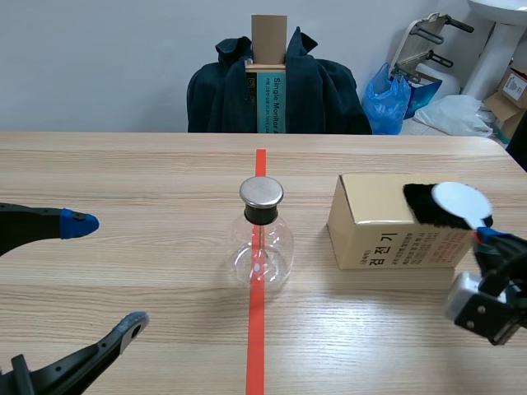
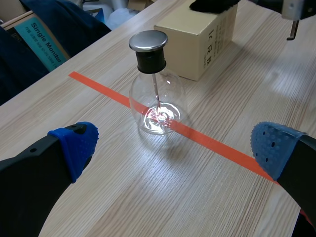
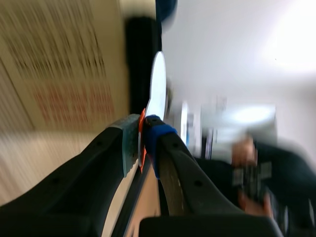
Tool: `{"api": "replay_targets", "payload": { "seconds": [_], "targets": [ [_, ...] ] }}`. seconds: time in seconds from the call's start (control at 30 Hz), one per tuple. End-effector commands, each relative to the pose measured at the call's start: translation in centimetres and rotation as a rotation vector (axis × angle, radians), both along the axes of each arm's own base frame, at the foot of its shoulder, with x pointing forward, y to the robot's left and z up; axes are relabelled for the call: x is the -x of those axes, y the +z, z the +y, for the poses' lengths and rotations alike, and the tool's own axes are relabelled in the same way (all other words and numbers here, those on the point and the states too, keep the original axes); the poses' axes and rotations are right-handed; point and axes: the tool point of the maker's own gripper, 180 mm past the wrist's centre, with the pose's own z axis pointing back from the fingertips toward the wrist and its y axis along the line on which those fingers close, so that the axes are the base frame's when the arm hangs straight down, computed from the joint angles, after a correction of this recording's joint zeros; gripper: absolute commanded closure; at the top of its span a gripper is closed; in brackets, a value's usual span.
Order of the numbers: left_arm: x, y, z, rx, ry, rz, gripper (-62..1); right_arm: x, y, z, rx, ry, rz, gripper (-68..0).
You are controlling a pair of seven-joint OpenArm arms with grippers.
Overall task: Do the electroscope experiment.
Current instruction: 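Rub the plate on the fur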
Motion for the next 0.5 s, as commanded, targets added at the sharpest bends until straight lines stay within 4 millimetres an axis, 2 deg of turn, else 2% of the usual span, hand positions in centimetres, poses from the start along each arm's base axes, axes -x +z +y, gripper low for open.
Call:
{"api": "replay_targets", "payload": {
  "seconds": [0.0,0.07,0.17,0.2,0.37,0.47],
  "targets": [
    [-0.2,0.9,-0.3,0.029,0.002,-0.023,-62.3,-0.1,1.0,1.1,-0.012,0.066,-0.034,-0.8],
    [-0.2,0.9,-0.3,0.029,0.002,-0.023,-62.3,-0.4,1.2,0.5,-0.008,0.026,-0.047,-0.8],
    [-0.2,0.9,-0.3,0.029,0.002,-0.023,-62.3,-1.3,0.8,-3.1,0.021,-0.163,-0.025,-0.8],
    [-0.2,0.9,-0.3,0.029,0.002,-0.023,-62.3,-1.3,0.5,-3.2,0.024,-0.166,-0.006,-0.8],
    [-0.2,0.9,-0.3,0.029,0.002,-0.023,-62.3,-0.4,0.7,0.8,-0.020,0.054,-0.004,-0.8],
    [-0.2,1.0,-0.3,0.029,0.002,-0.024,-62.3,-0.3,0.7,1.3,-0.029,0.076,-0.006,-0.8]
  ]
}}
